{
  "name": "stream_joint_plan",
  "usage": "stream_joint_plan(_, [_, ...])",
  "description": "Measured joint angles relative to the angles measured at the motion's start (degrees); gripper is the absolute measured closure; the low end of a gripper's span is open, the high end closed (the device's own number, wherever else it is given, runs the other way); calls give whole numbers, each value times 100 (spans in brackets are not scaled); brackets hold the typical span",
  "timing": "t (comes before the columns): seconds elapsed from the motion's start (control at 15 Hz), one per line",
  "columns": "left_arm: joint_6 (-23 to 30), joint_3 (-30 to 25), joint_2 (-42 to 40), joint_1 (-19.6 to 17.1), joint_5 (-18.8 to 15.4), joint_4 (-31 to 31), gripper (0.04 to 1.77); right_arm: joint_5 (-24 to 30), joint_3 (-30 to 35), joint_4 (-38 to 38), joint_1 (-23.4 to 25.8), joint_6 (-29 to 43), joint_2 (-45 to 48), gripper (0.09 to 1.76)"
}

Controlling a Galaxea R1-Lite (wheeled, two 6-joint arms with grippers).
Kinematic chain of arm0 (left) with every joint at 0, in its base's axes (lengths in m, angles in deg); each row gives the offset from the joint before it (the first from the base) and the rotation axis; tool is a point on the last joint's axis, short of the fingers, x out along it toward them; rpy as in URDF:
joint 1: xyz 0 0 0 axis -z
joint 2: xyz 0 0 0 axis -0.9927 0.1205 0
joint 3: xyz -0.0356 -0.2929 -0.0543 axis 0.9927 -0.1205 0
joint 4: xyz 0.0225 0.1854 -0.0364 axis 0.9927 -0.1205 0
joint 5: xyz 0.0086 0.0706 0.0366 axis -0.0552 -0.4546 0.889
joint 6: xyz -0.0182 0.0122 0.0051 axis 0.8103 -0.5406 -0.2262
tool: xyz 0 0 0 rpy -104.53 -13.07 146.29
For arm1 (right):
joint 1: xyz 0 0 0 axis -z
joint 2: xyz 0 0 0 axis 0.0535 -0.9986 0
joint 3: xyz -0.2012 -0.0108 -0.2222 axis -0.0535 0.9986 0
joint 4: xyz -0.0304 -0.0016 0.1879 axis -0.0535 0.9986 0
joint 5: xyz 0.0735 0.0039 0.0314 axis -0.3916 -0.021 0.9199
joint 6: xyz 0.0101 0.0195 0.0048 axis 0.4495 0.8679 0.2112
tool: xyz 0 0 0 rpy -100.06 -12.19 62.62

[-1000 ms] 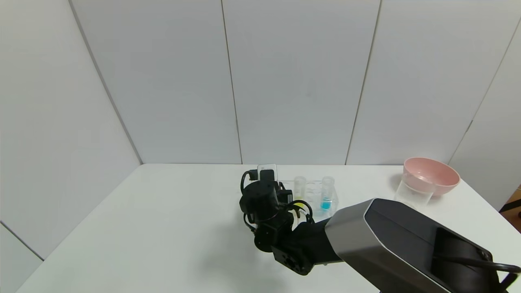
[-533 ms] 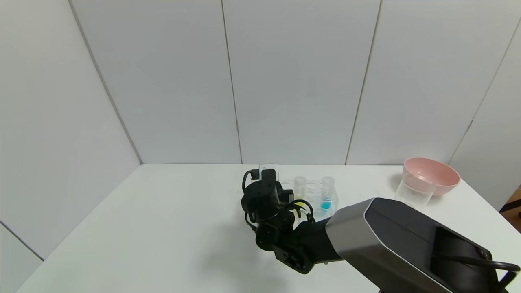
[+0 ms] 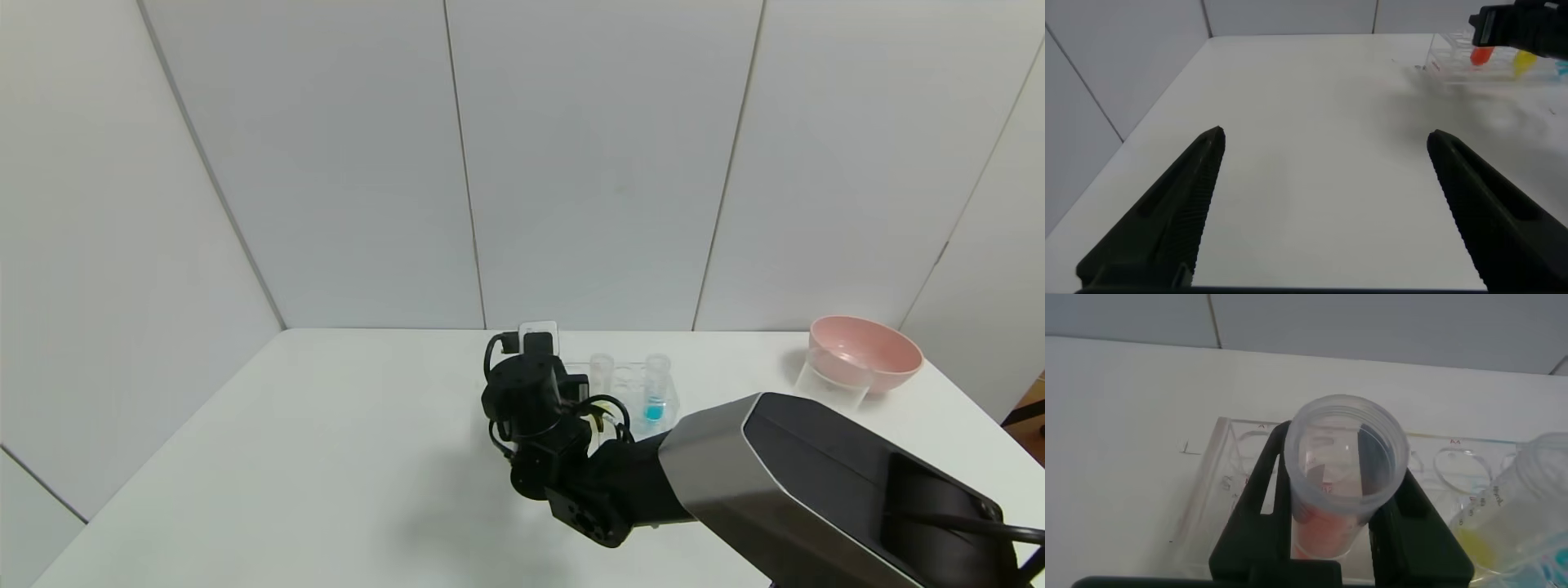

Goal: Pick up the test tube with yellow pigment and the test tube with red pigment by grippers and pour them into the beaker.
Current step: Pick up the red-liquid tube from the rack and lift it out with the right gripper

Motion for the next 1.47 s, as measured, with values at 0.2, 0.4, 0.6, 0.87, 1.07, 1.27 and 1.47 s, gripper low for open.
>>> stream_joint_plan(0.2, [0, 0, 0, 0, 2, 0, 5, 5, 0, 11, -20, -41, 160, 126])
stream_joint_plan(0.4, [0, 0, 0, 0, 2, 0, 5, 18, 0, 7, -26, -134, 339, 126])
stream_joint_plan(0.6, [0, 0, 0, 0, 2, 0, 5, 24, -4, 5, -35, -391, 563, 126])
stream_joint_plan(0.87, [0, 0, 0, 0, 2, 0, 5, 22, -4, 33, -72, -699, 974, 126])
stream_joint_plan(1.07, [0, 0, 0, 0, 2, 0, 5, 2, 176, 284, -6, -828, 1414, 126])
stream_joint_plan(1.27, [0, 0, 0, 0, 2, 0, 5, 9, 611, 389, 271, -990, 1963, 126])
stream_joint_plan(1.47, [0, 0, 0, 0, 2, 0, 5, 117, 1143, 332, 708, -1102, 2504, 126])
